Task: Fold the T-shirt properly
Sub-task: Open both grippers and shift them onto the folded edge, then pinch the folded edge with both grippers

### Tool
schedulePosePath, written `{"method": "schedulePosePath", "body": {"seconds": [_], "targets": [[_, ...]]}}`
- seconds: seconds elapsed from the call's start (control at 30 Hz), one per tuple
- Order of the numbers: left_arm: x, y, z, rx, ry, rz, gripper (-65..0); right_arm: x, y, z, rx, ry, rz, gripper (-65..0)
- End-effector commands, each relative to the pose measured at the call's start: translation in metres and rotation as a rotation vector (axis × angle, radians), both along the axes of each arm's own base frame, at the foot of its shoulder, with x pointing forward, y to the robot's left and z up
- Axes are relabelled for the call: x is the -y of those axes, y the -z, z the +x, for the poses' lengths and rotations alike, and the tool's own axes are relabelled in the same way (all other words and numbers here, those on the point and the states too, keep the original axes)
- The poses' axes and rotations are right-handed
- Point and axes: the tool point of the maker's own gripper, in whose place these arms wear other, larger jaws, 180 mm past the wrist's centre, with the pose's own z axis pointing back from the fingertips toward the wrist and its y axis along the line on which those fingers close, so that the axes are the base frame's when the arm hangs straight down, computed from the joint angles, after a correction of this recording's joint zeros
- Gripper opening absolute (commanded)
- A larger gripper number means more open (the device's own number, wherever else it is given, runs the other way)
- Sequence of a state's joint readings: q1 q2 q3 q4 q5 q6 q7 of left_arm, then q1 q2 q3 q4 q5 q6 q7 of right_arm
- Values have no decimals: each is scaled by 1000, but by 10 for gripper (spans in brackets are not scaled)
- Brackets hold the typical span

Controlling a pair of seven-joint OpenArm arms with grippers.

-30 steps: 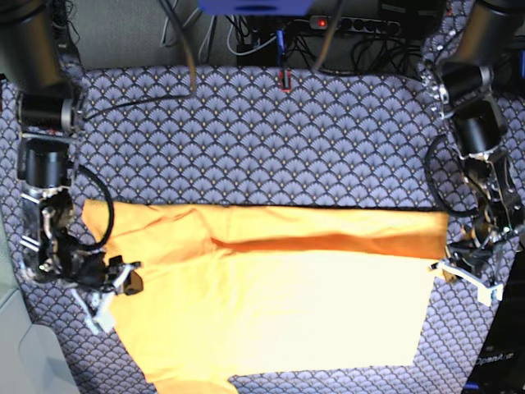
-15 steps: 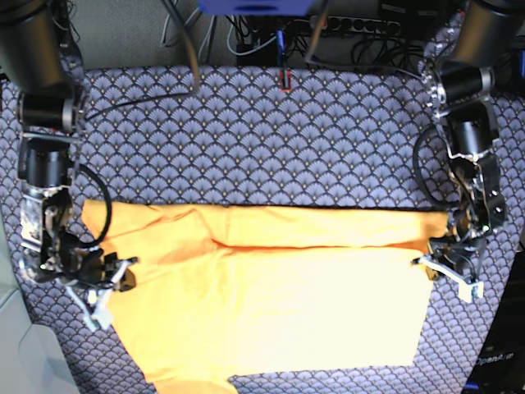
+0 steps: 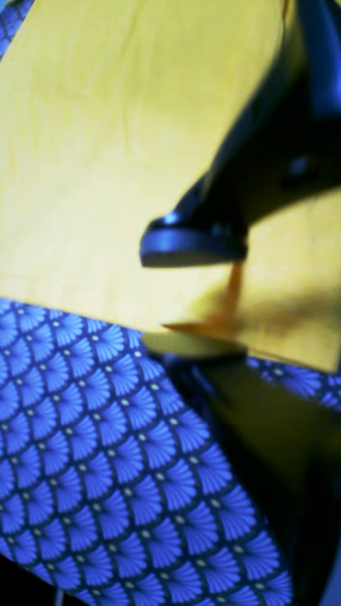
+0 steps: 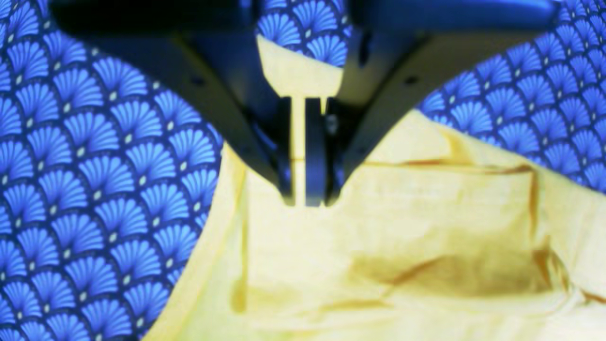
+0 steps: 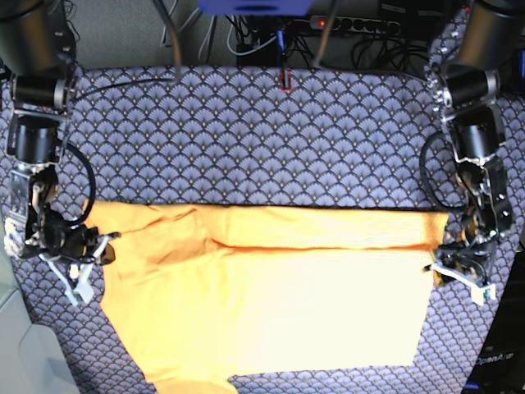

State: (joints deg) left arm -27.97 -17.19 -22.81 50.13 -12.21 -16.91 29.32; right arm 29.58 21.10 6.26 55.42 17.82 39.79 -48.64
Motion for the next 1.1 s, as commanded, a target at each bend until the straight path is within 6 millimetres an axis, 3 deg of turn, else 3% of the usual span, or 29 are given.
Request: {"method": "schedulePosePath", "body": {"seconds": [0.0, 0.07, 0.13, 0.23, 0.4, 0.57, 0.67, 0.77, 0.93, 1.07], "targets": [[-6, -29, 14, 84, -4, 13, -316, 6, -18, 10, 50, 4, -1, -599], [-4, -36, 18, 125, -5, 17, -217, 8, -10, 2, 32, 6, -5, -599], [-4, -41, 19, 161, -9, 17, -158, 7, -3, -7, 24, -2, -14, -599], [-6, -32, 13, 144, -16, 11, -176, 8, 3, -18, 18, -11, -29, -599], [-6, 5, -14, 68, -16, 13, -254, 24, 2, -31, 41, 39, -30, -599], [4, 31, -30, 19, -9, -8, -222, 38, 2, -26, 27, 81, -15, -598], [11, 35, -29, 15, -5, -22, -189, 50, 9, -27, -10, 109, -5, -587], [13, 34, -29, 19, -3, -25, -183, 53, 15, -24, -27, 132, 28, -519], [18, 35, -28, 22, 1, -32, -183, 51, 28, -29, -49, 147, 57, -405], [17, 38, -29, 13, -1, -33, -183, 41, 39, -37, -66, 143, 83, -379]]}}
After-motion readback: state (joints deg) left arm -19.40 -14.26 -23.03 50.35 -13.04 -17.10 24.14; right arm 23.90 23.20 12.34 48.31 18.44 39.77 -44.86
